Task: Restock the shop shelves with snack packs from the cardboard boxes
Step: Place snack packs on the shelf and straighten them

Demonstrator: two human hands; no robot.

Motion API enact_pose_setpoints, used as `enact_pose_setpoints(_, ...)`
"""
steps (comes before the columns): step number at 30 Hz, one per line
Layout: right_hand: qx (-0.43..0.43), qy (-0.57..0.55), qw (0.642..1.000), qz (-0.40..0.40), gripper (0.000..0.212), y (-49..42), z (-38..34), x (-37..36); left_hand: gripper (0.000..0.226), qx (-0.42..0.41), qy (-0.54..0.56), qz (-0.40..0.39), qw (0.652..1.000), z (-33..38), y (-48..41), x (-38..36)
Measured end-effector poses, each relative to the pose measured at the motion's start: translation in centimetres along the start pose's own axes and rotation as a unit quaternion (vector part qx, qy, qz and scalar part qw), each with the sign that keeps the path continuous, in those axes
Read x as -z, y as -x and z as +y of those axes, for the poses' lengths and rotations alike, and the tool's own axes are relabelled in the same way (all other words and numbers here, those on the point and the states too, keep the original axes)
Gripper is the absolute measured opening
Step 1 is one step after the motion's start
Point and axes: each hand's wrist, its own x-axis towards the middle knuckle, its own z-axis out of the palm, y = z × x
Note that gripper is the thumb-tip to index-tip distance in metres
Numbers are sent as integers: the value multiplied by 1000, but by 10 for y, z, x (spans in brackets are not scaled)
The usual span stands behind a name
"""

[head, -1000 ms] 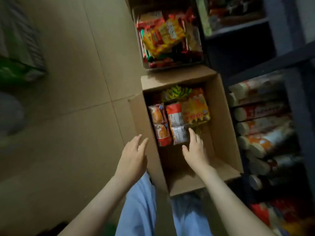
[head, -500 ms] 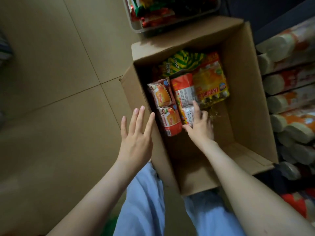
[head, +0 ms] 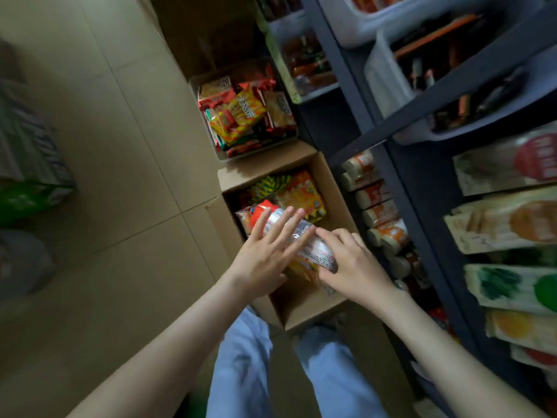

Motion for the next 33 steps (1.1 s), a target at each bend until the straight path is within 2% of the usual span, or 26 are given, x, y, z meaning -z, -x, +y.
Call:
enact_pose_setpoints(6, 122, -1, 988, 92, 69, 90, -89, 131, 99, -53, -24, 130, 990, -11, 1, 172)
enact_pose_setpoints(9, 170, 61, 967, 177, 69, 118, -114, 174, 95, -25, -5, 148, 989, -11, 7, 245)
enact_pose_setpoints(12, 145, 172, 906, 360, 70, 147, -140, 221, 93, 33, 50, 181, 982, -7, 7, 306)
enact_pose_setpoints(15, 105, 179, 841, 499, 84, 182, -145, 261, 88, 86, 150, 249, 953, 6, 4, 364)
enact_pose_setpoints(17, 96, 152, 816, 550, 95, 204, -137, 281, 87, 125, 258, 279, 917, 18, 0, 398)
enact_pose_setpoints(19, 103, 80, 818, 561, 104, 222, -133, 297, 83, 143, 385, 301, 861, 32, -4, 432)
enact_pose_setpoints(22, 119, -93, 837, 525, 111, 244, -132, 323, 68, 122, 545, 300, 774, 56, -10, 478)
enact_pose_setpoints(24, 155, -218, 836, 479, 110, 263, -133, 342, 59, 82, 616, 277, 733, 73, -15, 503)
enact_pose_setpoints(25, 170, -246, 834, 465, 106, 273, -133, 350, 61, 66, 636, 269, 720, 81, -17, 513)
enact_pose_setpoints(28, 196, -234, 835, 458, 99, 306, -138, 368, 76, 34, 664, 252, 703, 106, -26, 536)
enact_pose_setpoints(31, 198, -175, 820, 508, 89, 335, -131, 377, 76, 12, 635, 258, 728, 139, -34, 548)
enact_pose_setpoints(33, 184, -153, 812, 533, 82, 354, -122, 383, 79, -32, 627, 260, 734, 162, -39, 551)
